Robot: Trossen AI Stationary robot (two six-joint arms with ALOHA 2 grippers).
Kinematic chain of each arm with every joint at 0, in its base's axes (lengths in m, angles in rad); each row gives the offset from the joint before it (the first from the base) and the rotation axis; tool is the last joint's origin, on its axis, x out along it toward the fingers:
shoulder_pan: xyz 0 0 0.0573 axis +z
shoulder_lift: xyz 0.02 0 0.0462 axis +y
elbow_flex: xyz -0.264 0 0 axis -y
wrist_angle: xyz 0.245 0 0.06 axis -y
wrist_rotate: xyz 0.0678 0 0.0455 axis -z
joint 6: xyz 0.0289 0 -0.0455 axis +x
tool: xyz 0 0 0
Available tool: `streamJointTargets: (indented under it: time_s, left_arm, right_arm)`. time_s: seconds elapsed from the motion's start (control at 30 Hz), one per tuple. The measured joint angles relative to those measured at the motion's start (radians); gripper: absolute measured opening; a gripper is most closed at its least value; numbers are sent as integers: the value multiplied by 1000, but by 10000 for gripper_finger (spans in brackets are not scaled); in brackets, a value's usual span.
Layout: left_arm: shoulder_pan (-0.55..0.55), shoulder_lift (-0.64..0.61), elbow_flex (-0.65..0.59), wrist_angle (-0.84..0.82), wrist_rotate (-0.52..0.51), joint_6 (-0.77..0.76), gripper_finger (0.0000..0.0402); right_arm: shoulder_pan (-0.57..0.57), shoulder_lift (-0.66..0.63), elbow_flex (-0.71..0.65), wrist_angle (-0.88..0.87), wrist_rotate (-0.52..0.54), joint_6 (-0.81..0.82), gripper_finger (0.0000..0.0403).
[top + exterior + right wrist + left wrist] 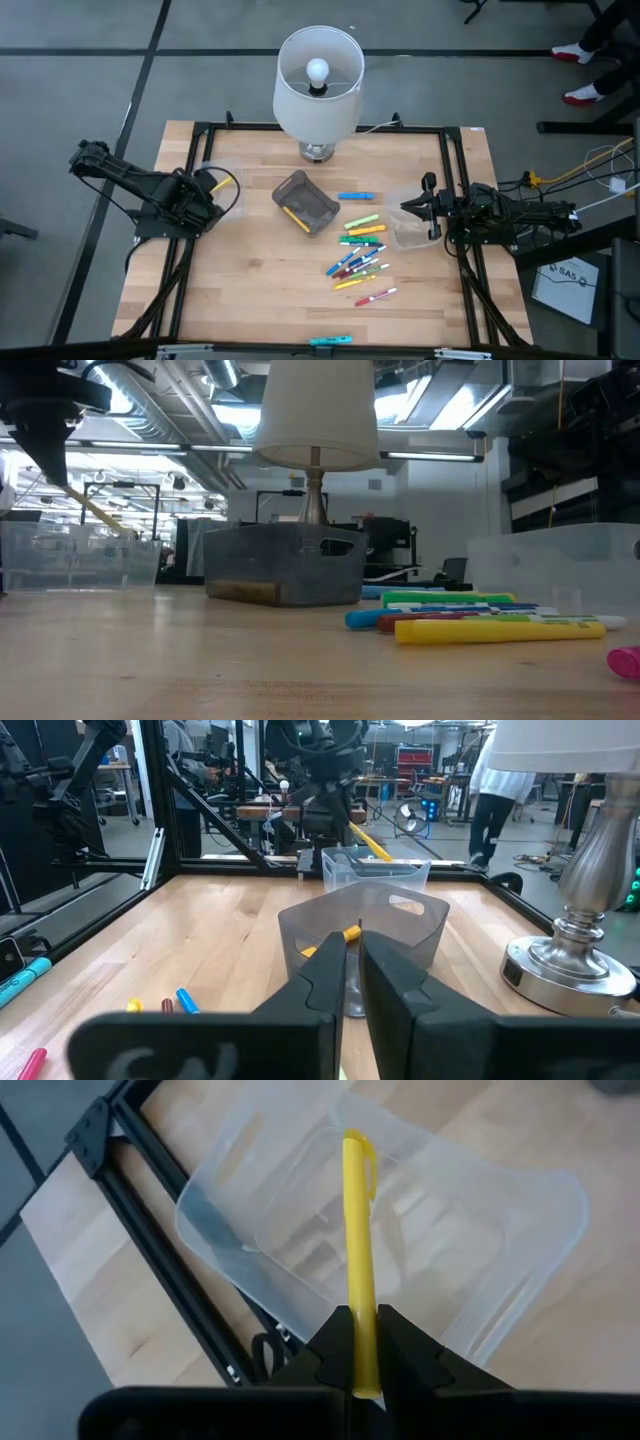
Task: Pick & Place Markers
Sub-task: Put the bottom yellow pen into the left transparent bin, then put the yellow pen into the left transparent bin
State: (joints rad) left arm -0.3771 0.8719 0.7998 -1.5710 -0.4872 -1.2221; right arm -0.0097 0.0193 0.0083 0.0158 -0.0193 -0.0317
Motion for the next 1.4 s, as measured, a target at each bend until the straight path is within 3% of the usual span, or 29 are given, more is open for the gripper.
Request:
streamJointTargets:
  time_s: [0.8,1.1,1.23,1.4]
  left_arm:
    - [0,0,0,0,-16,84,90]
    - [-1,0,135,9,-17,85,88]
    - [-1,0,178,106,-17,125,87]
    - [-1,13,179,379,12,287,86]
  right_arm:
    - [0,0,0,0,0,0,35]
    - [0,0,0,0,0,0,35]
    - [0,0,0,0,0,0,35]
    - [0,0,0,0,0,0,35]
